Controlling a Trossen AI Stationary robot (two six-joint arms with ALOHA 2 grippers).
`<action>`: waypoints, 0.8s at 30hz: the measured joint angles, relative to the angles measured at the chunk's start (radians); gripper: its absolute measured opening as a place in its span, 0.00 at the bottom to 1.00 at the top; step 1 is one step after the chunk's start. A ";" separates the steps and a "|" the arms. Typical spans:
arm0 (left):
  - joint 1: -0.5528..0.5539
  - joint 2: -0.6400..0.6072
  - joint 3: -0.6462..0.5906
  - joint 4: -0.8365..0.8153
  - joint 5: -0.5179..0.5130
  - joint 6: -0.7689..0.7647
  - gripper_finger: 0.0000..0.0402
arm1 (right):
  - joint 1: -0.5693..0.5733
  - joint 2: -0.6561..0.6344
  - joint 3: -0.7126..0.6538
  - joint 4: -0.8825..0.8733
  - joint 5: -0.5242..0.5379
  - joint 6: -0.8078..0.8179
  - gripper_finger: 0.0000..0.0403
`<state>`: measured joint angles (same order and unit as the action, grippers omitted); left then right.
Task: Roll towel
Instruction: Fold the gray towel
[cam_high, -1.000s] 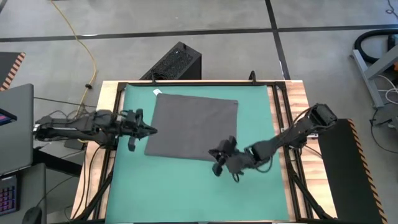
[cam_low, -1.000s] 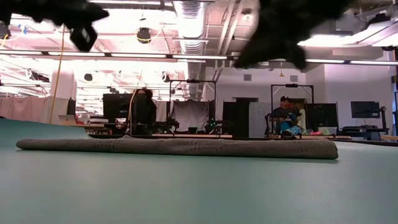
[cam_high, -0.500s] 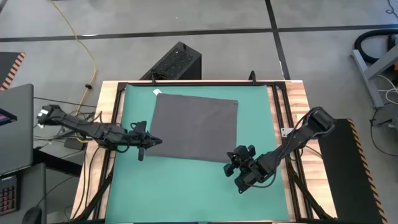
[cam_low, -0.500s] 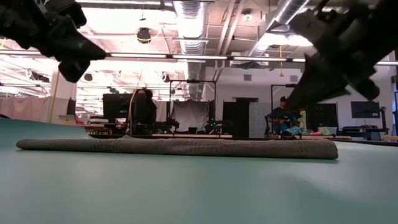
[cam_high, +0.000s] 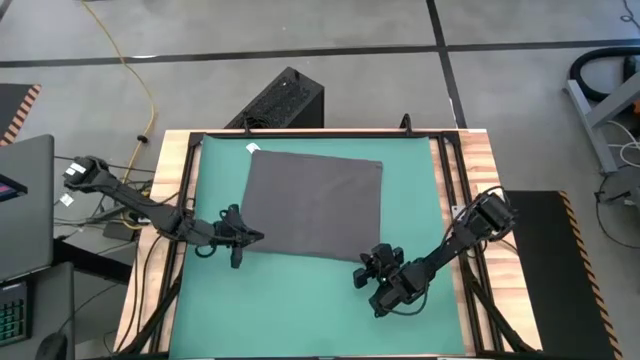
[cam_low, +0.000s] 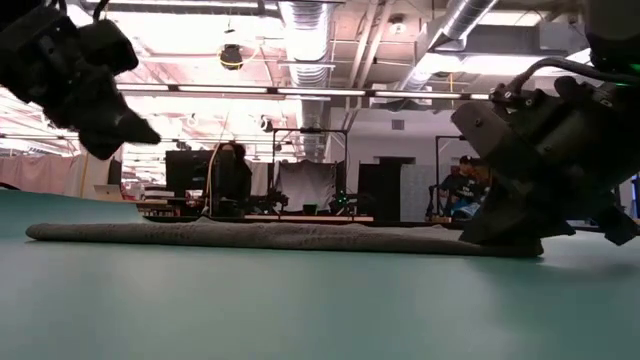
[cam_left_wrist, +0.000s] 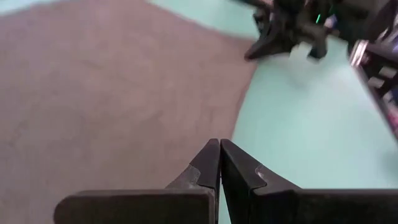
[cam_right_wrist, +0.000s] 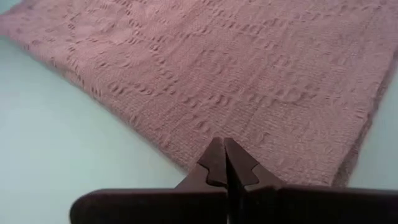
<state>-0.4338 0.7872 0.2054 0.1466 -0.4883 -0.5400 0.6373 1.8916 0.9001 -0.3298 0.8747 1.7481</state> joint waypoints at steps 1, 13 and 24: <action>-0.011 0.021 0.000 0.000 -0.006 -0.012 0.00 | 0.001 0.005 0.001 0.005 -0.004 0.004 0.01; -0.138 0.264 0.000 0.002 -0.102 -0.175 0.00 | 0.010 0.008 0.002 -0.002 -0.019 0.006 0.01; -0.201 0.440 0.000 -0.021 -0.201 -0.341 0.00 | 0.010 0.009 0.011 -0.010 -0.035 -0.007 0.02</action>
<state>-0.6349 1.2275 0.2058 0.1258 -0.6892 -0.8813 0.6476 1.9011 0.9114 -0.3402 0.8398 1.7406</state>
